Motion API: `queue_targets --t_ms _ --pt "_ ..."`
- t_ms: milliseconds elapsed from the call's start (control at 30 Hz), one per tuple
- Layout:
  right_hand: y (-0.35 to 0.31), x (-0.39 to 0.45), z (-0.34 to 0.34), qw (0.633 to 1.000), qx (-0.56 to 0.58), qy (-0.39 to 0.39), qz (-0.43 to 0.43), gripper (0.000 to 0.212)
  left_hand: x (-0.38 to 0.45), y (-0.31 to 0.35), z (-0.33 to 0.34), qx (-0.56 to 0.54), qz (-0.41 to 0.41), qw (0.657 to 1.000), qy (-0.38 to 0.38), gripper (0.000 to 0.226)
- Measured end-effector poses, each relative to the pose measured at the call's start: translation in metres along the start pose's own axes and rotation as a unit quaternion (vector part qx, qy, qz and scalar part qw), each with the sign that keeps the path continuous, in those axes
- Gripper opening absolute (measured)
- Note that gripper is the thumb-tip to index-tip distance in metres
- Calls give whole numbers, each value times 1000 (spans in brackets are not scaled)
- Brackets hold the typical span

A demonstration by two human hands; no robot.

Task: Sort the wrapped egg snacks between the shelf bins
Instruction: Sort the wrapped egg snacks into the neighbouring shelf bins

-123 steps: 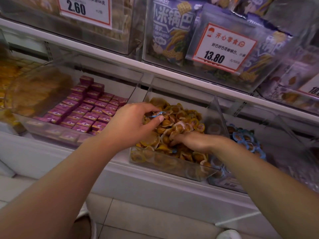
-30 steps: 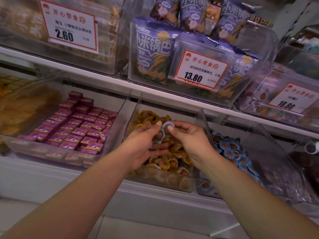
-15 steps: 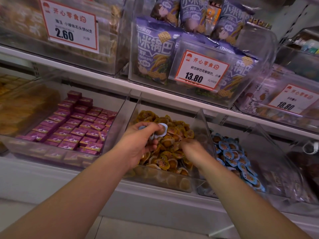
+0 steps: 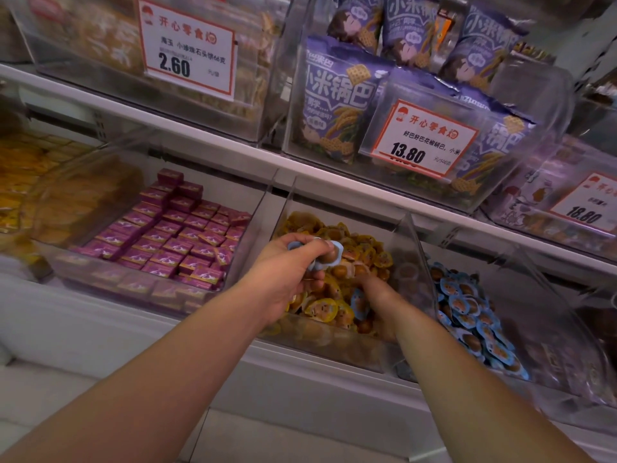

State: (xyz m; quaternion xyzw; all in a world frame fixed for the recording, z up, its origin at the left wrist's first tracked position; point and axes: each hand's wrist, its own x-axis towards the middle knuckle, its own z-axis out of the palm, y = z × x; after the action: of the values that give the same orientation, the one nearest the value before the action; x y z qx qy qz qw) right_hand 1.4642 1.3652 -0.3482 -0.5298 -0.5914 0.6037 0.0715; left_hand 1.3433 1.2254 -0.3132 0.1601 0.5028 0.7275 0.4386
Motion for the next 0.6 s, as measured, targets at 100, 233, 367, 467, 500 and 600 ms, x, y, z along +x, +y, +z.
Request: queue_targets --t_ms 100,233,367,467,500,600 --pt "-2 -8 -1 984 138 -107 40 44 2 -1 1 -2 -3 1000 5 22" --pt "-10 -18 -2 966 222 -132 30 44 4 0 0 -8 6 1000 20 29" --pt "-14 -26 -1 955 257 -147 -6 34 3 0 2 -2 17 999 30 34" --pt "-26 -31 5 945 269 -179 -48 32 3 0 4 -3 17 999 37 34" --pt "-29 -33 7 952 241 -176 -69 31 3 1 4 -4 18 999 38 33" --pt "-31 -32 11 984 34 -69 -162 29 0 3 4 -12 19 999 40 33"
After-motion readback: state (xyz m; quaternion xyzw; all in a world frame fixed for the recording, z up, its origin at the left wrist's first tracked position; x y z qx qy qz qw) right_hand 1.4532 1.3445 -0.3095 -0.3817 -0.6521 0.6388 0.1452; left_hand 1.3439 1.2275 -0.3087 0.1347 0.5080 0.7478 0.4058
